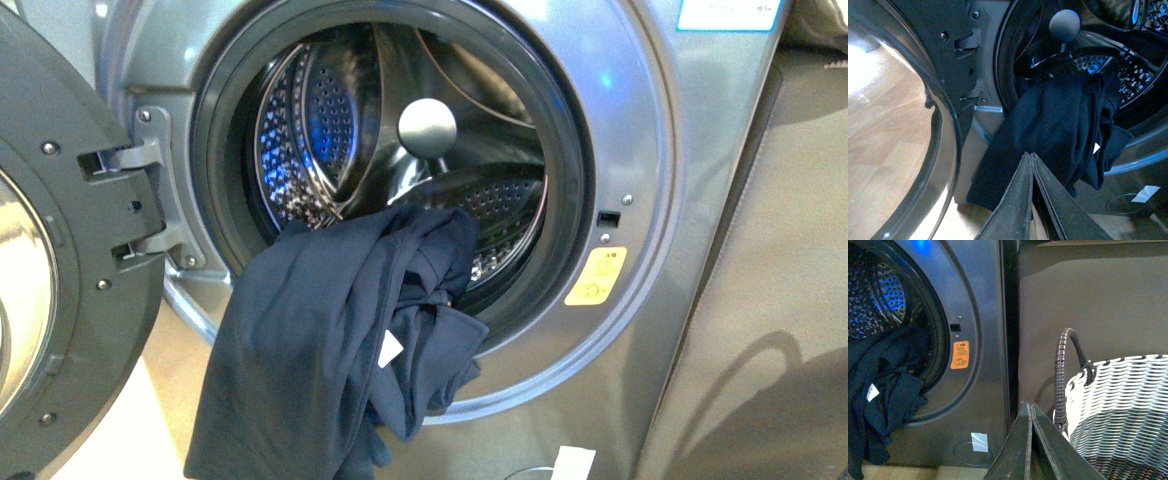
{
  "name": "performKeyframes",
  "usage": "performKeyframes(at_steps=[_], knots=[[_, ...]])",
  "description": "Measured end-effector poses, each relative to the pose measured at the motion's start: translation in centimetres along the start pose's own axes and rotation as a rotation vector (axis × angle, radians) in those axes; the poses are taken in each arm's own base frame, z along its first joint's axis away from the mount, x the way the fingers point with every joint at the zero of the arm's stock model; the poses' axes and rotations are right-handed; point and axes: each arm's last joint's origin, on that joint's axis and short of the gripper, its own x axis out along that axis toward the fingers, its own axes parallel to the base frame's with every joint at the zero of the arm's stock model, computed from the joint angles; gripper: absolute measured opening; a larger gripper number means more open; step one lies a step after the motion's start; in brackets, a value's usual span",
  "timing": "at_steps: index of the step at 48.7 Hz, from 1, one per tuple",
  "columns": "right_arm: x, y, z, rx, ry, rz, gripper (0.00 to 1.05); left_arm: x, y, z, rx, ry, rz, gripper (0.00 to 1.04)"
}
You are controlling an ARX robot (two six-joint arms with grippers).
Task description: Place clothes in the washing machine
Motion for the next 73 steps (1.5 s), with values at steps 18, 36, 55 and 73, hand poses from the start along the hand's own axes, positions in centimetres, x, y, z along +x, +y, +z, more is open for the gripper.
performKeyframes(at_steps=[18, 36, 55, 73], knots=[[0.0, 0.0, 0.0, 0.000, 0.000, 0.000, 0.02, -2.2, 0.6, -1.3, 0.000, -0.012, 0.025, 0.04], [0.0, 0.0, 0.0, 0.000, 0.000, 0.000, 0.02, -3.7, 0.5, -1.1, 0.000, -0.022, 0.024, 0.04], [0.0, 0.0, 0.0, 0.000, 0.000, 0.000, 0.02, -4.6, 0.5, -1.1, 0.000, -0.022, 0.024, 0.04], [0.0, 0.0, 0.0, 0.000, 0.000, 0.000, 0.02, -5.7, 0.5, -1.4, 0.000, -0.015, 0.024, 0.04]])
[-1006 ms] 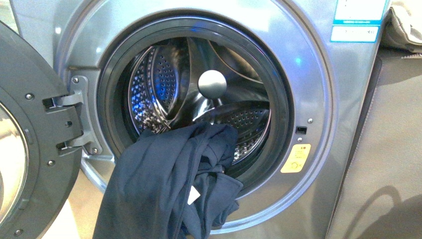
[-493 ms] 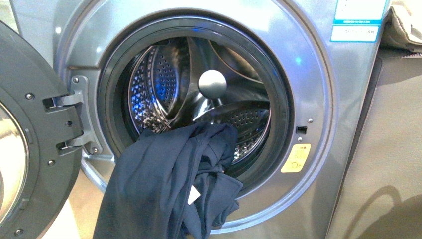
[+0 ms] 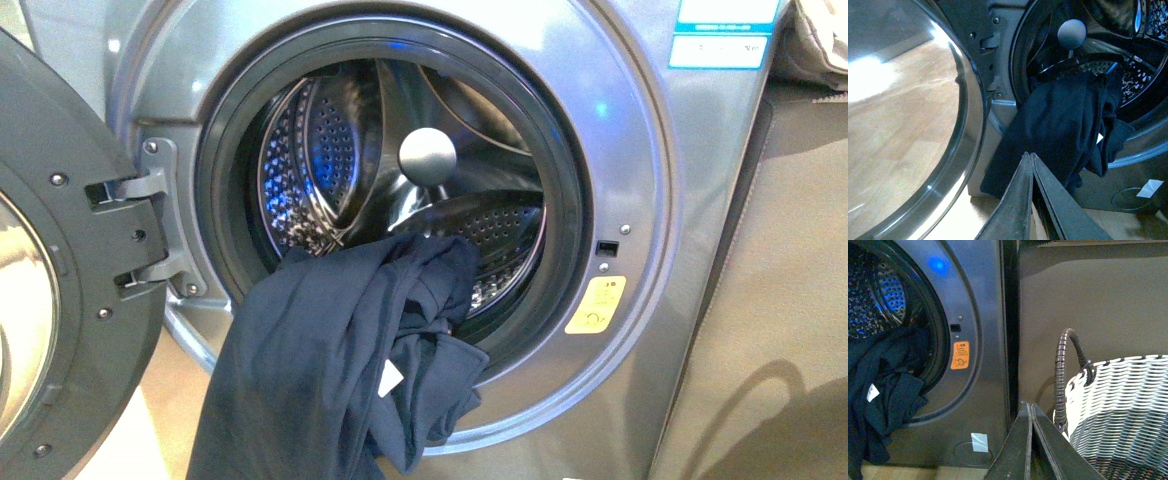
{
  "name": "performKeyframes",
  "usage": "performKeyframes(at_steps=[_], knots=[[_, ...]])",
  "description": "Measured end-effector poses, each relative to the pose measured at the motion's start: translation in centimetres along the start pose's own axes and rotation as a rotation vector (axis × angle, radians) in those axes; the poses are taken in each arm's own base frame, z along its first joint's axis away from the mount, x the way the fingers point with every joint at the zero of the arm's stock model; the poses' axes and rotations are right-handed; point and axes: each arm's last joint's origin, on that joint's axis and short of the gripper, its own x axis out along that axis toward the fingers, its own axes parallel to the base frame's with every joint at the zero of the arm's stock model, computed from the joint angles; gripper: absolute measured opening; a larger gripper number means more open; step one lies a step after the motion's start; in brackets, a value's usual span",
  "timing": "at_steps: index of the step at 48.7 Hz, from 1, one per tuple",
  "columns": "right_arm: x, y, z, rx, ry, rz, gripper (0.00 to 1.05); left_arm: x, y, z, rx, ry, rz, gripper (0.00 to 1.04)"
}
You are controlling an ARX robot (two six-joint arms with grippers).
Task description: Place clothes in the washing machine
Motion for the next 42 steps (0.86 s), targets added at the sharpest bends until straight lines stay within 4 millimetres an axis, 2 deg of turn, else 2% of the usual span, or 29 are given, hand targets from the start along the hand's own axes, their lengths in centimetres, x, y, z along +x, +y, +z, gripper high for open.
performKeyframes(at_steps=[8, 11, 31, 33, 36, 42], knots=[[0.00, 0.00, 0.00, 0.000, 0.000, 0.000, 0.02, 0.00, 0.00, 0.00, -0.001, 0.000, 0.000, 0.05], [0.00, 0.00, 0.00, -0.001, 0.000, 0.000, 0.05, 0.00, 0.00, 0.00, 0.000, 0.000, 0.000, 0.15], [0.00, 0.00, 0.00, -0.001, 0.000, 0.000, 0.77, 0.00, 0.00, 0.00, 0.000, 0.000, 0.000, 0.88], [0.00, 0.00, 0.00, -0.001, 0.000, 0.000, 0.87, 0.00, 0.00, 0.00, 0.001, 0.000, 0.000, 1.00], [0.00, 0.00, 0.00, 0.000, 0.000, 0.000, 0.99, 0.00, 0.00, 0.00, 0.001, 0.000, 0.000, 0.98], [0.00, 0.00, 0.00, 0.000, 0.000, 0.000, 0.97, 0.00, 0.00, 0.00, 0.001, 0.000, 0.000, 0.98]])
